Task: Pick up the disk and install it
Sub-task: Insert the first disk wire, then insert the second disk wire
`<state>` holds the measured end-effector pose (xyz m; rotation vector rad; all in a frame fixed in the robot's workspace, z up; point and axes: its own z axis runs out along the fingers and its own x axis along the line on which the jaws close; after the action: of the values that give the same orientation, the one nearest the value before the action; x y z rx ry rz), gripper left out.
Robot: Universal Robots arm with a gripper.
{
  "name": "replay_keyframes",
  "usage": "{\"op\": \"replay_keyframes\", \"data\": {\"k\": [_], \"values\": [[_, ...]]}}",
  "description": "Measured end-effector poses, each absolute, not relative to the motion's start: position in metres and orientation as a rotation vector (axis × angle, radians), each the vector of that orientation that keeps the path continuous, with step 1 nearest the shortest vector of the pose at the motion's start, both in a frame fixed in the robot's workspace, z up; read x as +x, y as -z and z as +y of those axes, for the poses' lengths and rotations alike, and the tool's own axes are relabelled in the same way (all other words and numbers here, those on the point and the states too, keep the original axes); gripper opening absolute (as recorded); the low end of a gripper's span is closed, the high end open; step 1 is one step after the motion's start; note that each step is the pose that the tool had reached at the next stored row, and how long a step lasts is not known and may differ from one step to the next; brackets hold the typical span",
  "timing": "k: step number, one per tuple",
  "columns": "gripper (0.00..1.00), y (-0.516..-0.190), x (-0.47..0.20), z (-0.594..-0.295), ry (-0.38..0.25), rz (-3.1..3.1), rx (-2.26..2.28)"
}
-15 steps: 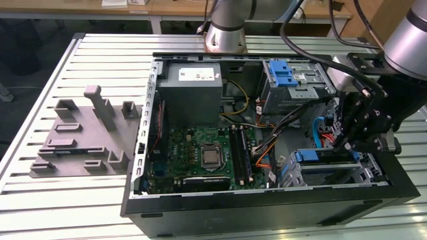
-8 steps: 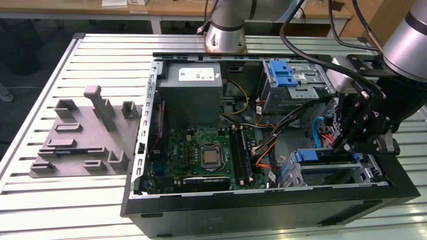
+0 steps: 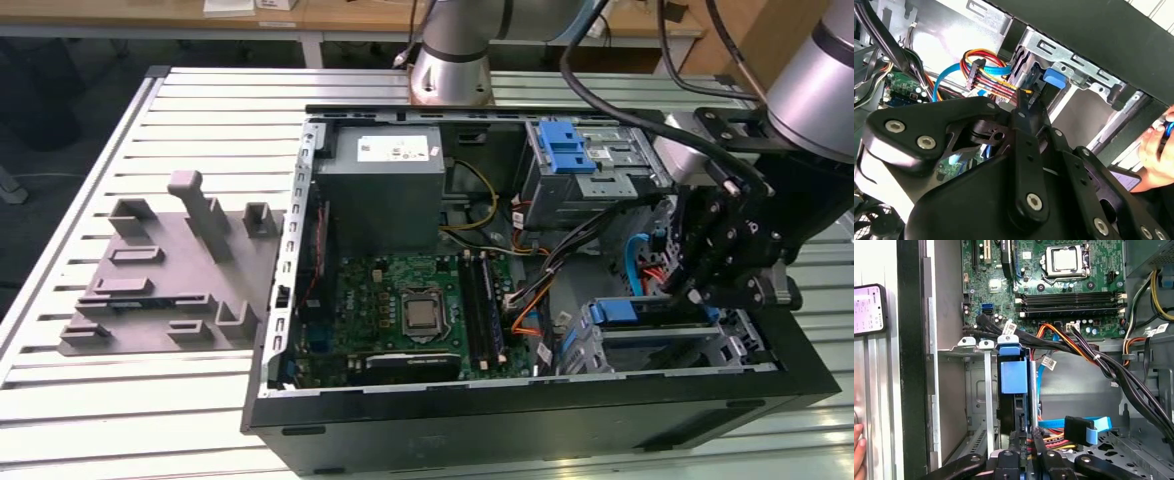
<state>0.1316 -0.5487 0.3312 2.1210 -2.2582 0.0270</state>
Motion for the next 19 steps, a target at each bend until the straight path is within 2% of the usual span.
{"op": "replay_keyframes", "data": {"k": [8, 9, 10, 11, 12, 19], "values": [[0.24, -0.346, 0.132, -0.549, -0.021, -2.256, 2.120], [0.23, -0.346, 0.132, -0.549, -0.021, -2.256, 2.120], [0.16, -0.346, 0.132, -0.549, -0.021, -2.256, 2.120], [0.16, -0.346, 0.132, -0.549, -0.021, -2.256, 2.119], [0.11, -0.346, 0.132, -0.549, -0.021, -2.256, 2.119], [0.11, -0.346, 0.132, -0.549, -0.021, -2.256, 2.119]]}}
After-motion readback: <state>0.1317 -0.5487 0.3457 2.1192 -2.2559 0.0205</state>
